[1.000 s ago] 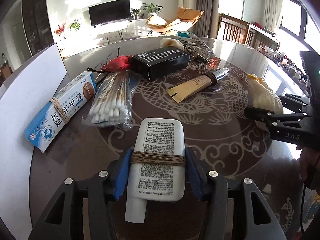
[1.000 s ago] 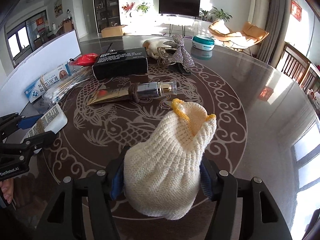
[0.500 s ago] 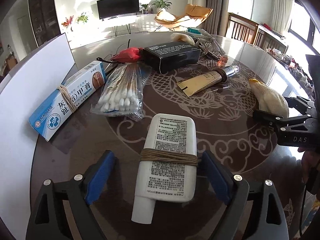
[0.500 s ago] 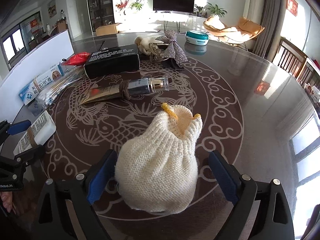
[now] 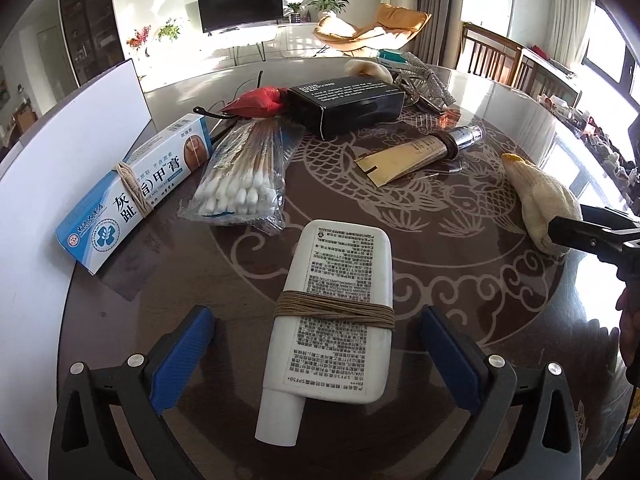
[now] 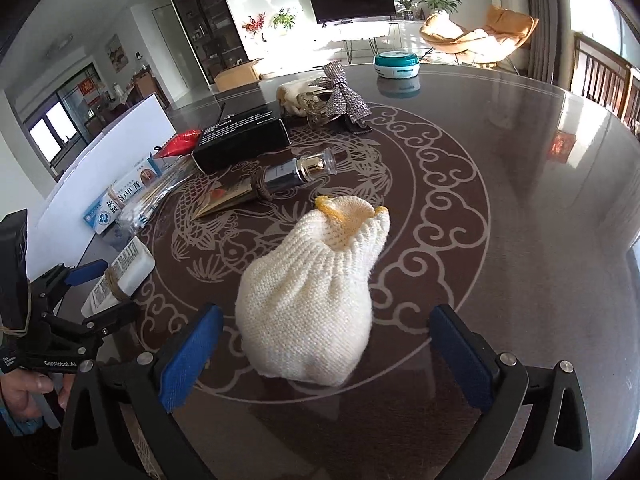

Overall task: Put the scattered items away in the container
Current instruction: 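Carry the lotion bottle and glove into the container and open both tools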

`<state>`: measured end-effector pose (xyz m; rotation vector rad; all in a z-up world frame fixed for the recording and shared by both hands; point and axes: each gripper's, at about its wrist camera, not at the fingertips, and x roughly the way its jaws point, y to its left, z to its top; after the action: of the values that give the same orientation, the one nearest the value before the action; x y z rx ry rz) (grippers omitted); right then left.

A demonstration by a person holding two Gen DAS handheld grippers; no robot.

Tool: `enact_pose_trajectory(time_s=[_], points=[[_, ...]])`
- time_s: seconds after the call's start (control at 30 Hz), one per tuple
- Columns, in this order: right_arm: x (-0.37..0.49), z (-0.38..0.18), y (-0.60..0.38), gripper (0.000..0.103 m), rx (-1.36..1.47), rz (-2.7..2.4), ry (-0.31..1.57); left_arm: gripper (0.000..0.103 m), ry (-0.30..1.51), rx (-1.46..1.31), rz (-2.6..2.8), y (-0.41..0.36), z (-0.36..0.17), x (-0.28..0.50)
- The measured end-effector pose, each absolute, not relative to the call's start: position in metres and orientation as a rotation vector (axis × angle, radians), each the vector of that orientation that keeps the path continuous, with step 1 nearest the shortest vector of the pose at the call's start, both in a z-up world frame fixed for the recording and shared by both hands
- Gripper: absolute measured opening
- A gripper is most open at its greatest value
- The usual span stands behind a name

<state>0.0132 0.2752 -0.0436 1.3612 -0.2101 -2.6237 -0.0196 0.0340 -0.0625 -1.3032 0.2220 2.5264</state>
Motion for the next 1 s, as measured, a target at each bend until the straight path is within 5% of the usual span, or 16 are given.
enact_pose_trajectory(time_s=[0.1,0.13,0.2,0.23,0.27,0.7,1.0], points=[[0.008,-0.043,0.263,0.103,1.378,-2.617,-0.139,0.103,0.236,-1.335,2.495,0.035,-0.061,-0.026],[0.005,-0.043,0.256,0.103,1.374,-2.622,-0.100,0.094,0.235,-1.327,2.500,0.035,-0.060,-0.027],[0.003,-0.045,0.244,0.082,1.398,-2.655,0.023,0.053,0.238,-1.283,2.523,0.033,-0.053,-0.026],[0.003,-0.044,0.240,0.054,1.403,-2.668,0.077,0.053,0.235,-1.292,2.522,0.031,-0.052,-0.026],[0.005,-0.041,0.238,0.051,1.401,-2.660,0.075,0.053,0.194,-1.298,2.511,0.026,-0.051,-0.026],[0.030,-0.001,0.189,0.051,1.279,-2.594,0.138,0.053,-0.084,-1.108,2.658,-0.045,0.040,0.003],[-0.016,0.090,0.002,0.051,0.962,-2.270,0.240,0.053,-0.222,-1.117,2.933,-0.209,0.092,0.009]])
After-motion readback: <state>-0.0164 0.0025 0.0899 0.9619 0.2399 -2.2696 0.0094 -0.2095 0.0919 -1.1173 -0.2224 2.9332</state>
